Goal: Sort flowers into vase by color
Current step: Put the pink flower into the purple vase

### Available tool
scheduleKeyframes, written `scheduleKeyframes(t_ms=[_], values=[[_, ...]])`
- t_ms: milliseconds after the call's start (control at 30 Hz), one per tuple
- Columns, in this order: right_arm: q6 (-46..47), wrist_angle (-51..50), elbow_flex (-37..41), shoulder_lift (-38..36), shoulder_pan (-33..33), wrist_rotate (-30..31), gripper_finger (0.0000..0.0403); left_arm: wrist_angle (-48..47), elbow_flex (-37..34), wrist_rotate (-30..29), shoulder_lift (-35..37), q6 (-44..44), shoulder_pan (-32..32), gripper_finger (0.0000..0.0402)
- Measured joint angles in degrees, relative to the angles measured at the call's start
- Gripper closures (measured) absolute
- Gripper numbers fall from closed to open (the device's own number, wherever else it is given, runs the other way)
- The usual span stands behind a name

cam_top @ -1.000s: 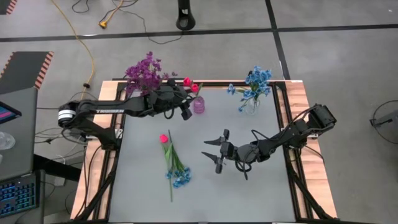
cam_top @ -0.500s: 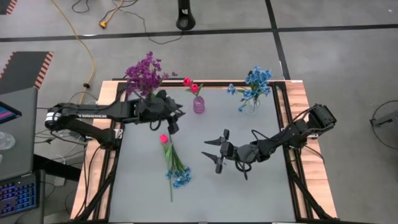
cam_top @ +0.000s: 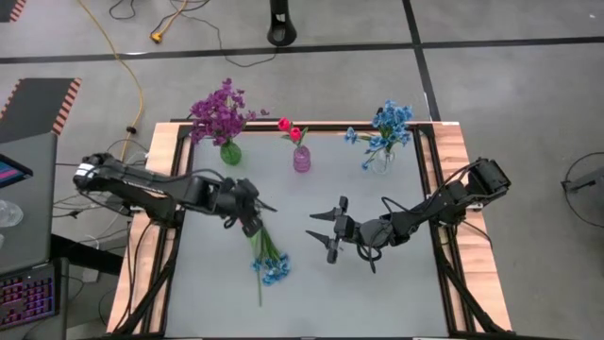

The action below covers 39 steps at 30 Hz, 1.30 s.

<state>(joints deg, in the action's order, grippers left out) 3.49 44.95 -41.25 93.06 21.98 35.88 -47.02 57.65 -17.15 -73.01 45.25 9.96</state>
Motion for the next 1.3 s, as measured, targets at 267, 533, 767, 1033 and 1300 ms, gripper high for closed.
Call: scheduleKeyframes(t_ms=[267, 533, 767, 1033, 1300], values=[[0.02, -0.37, 0.00, 0.00, 0.00, -0.02, 0.0163, -2.07, -2.27, 3.00, -5.41, 18.82, 4.11, 0.0258], [0.02, -0.37, 0.00, 0.00, 0.01, -0.02, 0.0163, -2.04, -2.49, 8.28, -14.10, 23.03, 4.87, 0.0258], [0.04, -0.37, 0.00, 0.00, 0.00, -0.02, 0.0163, -1.31, -2.49, 11.53, -20.15, 23.17, 4.84, 0.0258], [0.04, -0.39, 0.00, 0.00, 0.00, -0.02, 0.0163, 0.69, -2.49, 12.38, -20.35, 23.68, 4.83, 0.0258], [0.04, -0.79, -0.01, 0.00, 0.00, -0.01, 0.0163, 1.57, -2.32, 11.45, -20.81, 28.21, 4.83, 0.0258]])
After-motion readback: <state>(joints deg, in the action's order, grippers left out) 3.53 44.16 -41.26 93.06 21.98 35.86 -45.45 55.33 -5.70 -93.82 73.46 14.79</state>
